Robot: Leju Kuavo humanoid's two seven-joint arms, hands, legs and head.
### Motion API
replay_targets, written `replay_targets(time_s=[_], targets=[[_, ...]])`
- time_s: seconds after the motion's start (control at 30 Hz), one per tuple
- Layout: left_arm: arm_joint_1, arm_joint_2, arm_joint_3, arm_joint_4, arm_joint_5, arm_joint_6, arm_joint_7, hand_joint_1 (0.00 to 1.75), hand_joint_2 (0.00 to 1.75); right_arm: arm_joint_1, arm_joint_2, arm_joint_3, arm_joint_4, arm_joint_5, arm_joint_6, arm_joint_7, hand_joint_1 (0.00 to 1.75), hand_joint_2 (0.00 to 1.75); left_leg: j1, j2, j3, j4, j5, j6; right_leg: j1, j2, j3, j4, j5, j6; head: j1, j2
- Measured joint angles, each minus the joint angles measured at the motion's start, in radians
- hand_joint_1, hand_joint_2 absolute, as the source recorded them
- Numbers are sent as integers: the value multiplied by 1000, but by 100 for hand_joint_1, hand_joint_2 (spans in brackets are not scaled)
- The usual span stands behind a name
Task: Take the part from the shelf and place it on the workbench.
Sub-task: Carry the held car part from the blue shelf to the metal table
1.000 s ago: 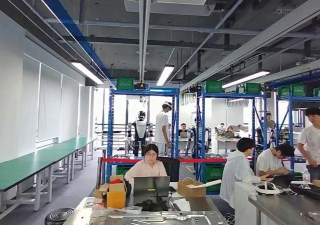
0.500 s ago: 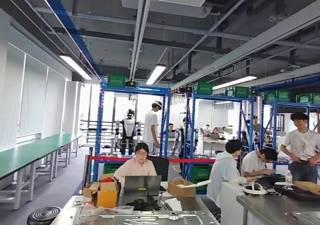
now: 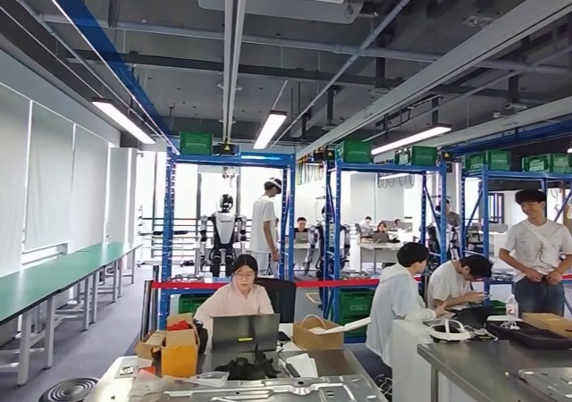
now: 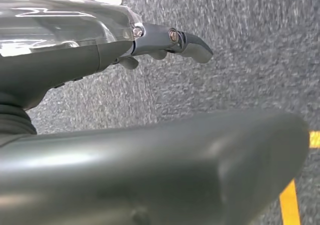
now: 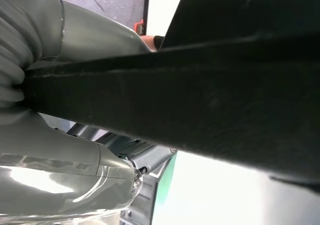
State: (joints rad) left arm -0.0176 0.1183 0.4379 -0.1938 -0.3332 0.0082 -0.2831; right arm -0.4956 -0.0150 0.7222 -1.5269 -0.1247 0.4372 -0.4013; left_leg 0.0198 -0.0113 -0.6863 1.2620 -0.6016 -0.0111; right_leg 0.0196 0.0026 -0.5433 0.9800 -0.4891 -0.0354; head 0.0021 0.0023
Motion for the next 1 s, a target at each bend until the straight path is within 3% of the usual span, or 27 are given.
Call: replay_targets(time_s=[0.03,0.07,0.13,0.17,0.2,0.3,0.37,0.43,0.5,0.53,0.57,0.6,0.67,0.73,0.83,0.9,1.0], targets=[[2,0,1,0,-1,0,0,0,175,4,0,0,1,0,0,0,175,175,1,0,-30,29,8,-4,-1,1,13,0,-11,1,0,0],[4,0,2,0,-1,0,0,0,175,8,0,0,2,0,0,0,175,175,4,1,-43,23,37,-8,-2,2,28,0,-23,3,0,0],[6,0,4,0,-2,0,0,0,175,11,0,1,2,0,0,0,175,175,10,2,-20,-79,132,-16,-5,3,63,1,-52,11,0,0],[5,0,4,0,-2,0,0,0,175,11,0,1,3,0,0,0,175,175,10,3,0,-131,164,-18,-5,4,78,3,-66,18,0,0],[4,0,4,0,-2,0,0,0,175,10,1,1,4,0,0,0,175,175,9,3,19,-171,174,-13,-6,5,88,4,-79,24,0,0],[1,-1,5,0,-2,0,0,0,175,8,3,0,5,1,-1,0,175,175,3,2,43,-206,143,17,-6,7,97,8,-91,36,-1,1],[3,0,6,-1,-2,0,0,0,175,7,4,0,5,1,-1,-1,175,175,5,1,57,-212,131,30,-7,5,79,51,-87,43,-1,0],[3,0,6,-1,-2,0,-1,0,175,7,4,0,5,0,-2,-1,175,175,6,1,79,-217,115,38,-12,3,11,165,-101,54,-1,0],[3,0,8,-1,-3,0,0,0,175,9,4,0,6,0,-2,-1,175,175,6,1,103,-219,96,40,-16,2,-88,290,-142,60,-1,0],[3,0,8,-1,-3,0,0,0,175,10,4,0,6,1,-2,-1,175,175,6,1,117,-219,85,39,-17,2,-128,322,-157,61,-1,0],[3,0,8,-1,-3,0,0,0,175,11,4,0,6,1,-2,-1,175,175,6,0,133,-219,74,38,-17,2,-152,324,-155,60,-1,0],[4,0,9,-1,-4,0,0,0,175,11,4,0,6,1,-2,-1,175,175,6,0,150,-219,62,37,-17,2,-161,294,-132,58,-1,0],[3,0,9,-1,-5,0,0,0,175,11,4,0,6,1,-3,-2,175,175,7,-1,185,-220,38,31,-14,1,-147,171,-25,50,-1,0],[0,-1,9,-1,-7,0,0,0,175,11,4,0,7,1,-5,-3,175,175,6,-3,206,-229,20,20,-8,0,-133,84,42,39,-1,0],[0,-1,11,-1,-14,1,0,0,175,13,5,-1,5,2,-6,-6,175,175,6,-1,224,-234,19,2,-7,1,-116,60,47,21,0,0],[-2,-1,11,-1,-17,2,-1,0,175,11,8,-1,3,2,-6,-8,175,175,6,2,211,-188,12,-1,-9,2,-94,47,43,10,0,0],[-4,-1,12,-1,-17,2,-1,0,175,12,12,-1,2,2,-6,-8,175,175,5,3,106,-25,-52,-7,-7,3,-70,41,25,-2,0,0]])
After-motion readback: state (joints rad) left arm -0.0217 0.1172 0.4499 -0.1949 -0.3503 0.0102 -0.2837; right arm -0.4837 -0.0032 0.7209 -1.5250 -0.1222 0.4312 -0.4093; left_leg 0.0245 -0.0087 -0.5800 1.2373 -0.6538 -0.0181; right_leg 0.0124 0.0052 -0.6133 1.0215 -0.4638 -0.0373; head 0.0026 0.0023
